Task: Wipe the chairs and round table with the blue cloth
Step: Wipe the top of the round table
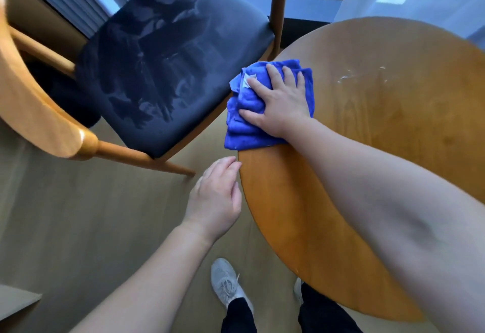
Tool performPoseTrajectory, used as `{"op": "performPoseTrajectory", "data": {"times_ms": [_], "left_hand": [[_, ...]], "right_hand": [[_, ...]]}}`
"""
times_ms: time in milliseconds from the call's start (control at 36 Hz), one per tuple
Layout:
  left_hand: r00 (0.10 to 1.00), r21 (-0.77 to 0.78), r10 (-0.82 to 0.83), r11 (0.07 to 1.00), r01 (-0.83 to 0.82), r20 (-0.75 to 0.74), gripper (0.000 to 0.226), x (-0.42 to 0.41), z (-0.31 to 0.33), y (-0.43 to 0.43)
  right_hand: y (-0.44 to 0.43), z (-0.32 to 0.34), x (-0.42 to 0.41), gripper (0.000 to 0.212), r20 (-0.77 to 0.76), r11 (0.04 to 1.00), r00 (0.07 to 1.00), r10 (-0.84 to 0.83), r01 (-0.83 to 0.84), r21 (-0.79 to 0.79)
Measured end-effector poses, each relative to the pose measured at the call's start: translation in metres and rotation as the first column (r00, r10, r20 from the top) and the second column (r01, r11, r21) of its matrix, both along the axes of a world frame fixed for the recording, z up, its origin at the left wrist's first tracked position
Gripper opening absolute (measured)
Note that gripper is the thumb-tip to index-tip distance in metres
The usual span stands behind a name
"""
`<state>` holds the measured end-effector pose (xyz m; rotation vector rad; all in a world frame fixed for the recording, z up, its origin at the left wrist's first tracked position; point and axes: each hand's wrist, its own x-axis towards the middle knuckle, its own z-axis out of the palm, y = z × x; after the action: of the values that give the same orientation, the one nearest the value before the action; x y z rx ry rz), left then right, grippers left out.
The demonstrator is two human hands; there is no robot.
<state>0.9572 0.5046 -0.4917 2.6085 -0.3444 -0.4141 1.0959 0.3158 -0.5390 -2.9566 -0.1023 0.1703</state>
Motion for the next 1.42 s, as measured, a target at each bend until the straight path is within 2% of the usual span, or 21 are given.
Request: {"op": "performPoseTrajectory", "data": {"times_ms": [361,556,695,806,889,945,1028,1222,1417], "left_hand": [[0.992,0.069,-0.117,0.991,0.114,0.047,0.048,0.041,-0.021,-0.087],[0.985,0.080,-0.147,0.987,0.140,0.089,0.057,0.063,-0.034,-0.140],[0.984,0.151,-0.139,0.981,0.121,0.112,0.060,0.074,-0.049,-0.151],[0.983,0.165,-0.144,0.978,0.125,0.110,0.060,0.073,-0.051,-0.151],[0.984,0.171,-0.150,0.976,0.132,0.099,0.061,0.072,-0.048,-0.153],[0.984,0.177,-0.151,0.975,0.133,0.094,0.060,0.073,-0.048,-0.153],[0.984,0.202,-0.155,0.970,0.135,0.084,0.059,0.075,-0.045,-0.155],[0.981,0.197,-0.167,0.970,0.145,0.100,0.059,0.076,-0.043,-0.157],[0.982,0.189,-0.167,0.971,0.148,0.089,0.058,0.077,-0.043,-0.156]], "right_hand": [[-0.097,0.000,0.027,0.080,-0.027,0.989,0.989,-0.147,0.146,-0.025],[-0.173,0.001,0.014,0.081,-0.035,0.962,0.962,-0.271,0.270,-0.029],[-0.223,0.000,-0.009,0.081,-0.057,0.938,0.938,-0.342,0.337,-0.084],[-0.230,0.002,-0.020,0.083,-0.012,0.920,0.926,-0.376,0.372,-0.126],[-0.210,0.000,-0.019,0.084,-0.051,0.912,0.912,-0.407,0.402,-0.085],[-0.198,-0.004,-0.014,0.086,-0.075,0.900,0.901,-0.427,0.416,-0.131],[-0.186,-0.006,0.005,0.087,-0.055,0.914,0.922,-0.384,0.372,-0.161],[-0.130,-0.005,0.069,0.085,-0.028,0.985,0.992,-0.127,0.122,-0.125],[-0.124,-0.007,0.081,0.084,-0.020,0.988,0.993,-0.116,0.114,-0.105]]}}
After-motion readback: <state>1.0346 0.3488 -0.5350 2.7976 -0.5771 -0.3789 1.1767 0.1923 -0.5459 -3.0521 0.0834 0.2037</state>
